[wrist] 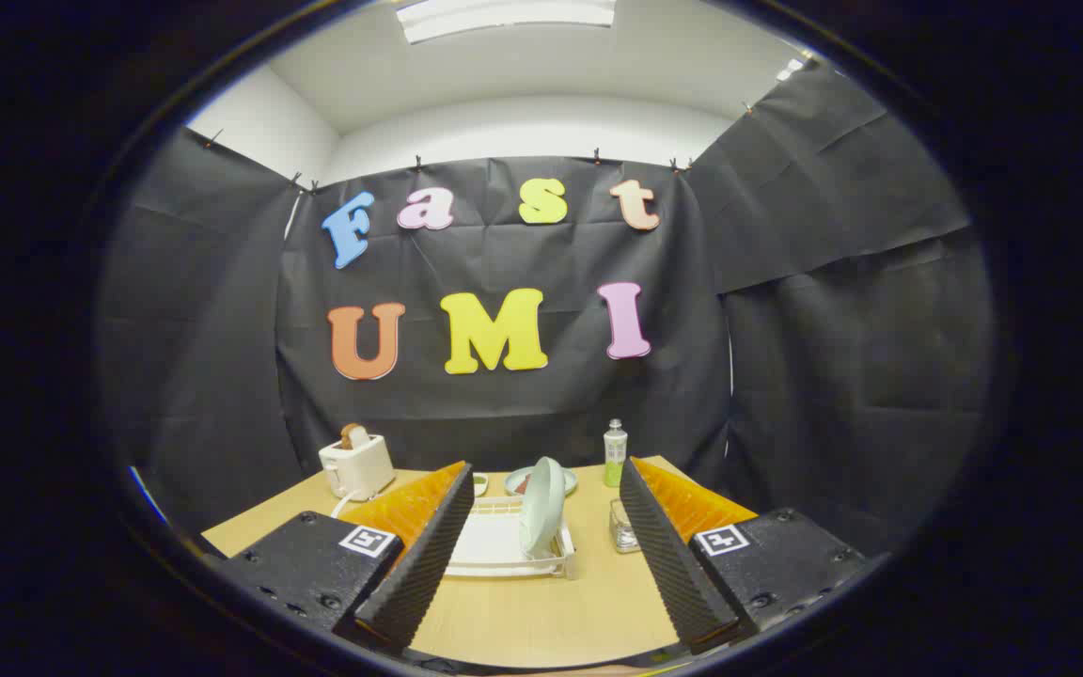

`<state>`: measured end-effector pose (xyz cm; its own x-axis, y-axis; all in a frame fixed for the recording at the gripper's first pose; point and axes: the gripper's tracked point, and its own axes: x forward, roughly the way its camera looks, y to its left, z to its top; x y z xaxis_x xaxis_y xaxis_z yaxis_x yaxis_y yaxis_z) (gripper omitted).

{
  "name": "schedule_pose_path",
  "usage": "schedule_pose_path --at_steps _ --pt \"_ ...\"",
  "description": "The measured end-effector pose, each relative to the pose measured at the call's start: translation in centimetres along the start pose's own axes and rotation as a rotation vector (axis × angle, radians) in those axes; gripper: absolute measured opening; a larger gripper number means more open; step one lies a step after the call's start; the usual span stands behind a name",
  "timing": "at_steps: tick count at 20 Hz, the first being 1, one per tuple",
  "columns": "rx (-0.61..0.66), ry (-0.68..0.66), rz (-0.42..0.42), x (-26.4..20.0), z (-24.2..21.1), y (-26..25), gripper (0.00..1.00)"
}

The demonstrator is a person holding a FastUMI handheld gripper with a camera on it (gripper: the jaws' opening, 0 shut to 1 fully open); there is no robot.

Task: Take the plate from the dish rack, then take the spoon from the basket and place it into the plate.

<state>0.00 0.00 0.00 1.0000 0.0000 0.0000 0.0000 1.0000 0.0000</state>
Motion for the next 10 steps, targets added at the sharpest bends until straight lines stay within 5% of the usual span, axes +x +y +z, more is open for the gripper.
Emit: schedule_pose_path --at_steps 10 --pt "0.003 0.046 -0.019 1.4 -1.5 -0.4 1.00"
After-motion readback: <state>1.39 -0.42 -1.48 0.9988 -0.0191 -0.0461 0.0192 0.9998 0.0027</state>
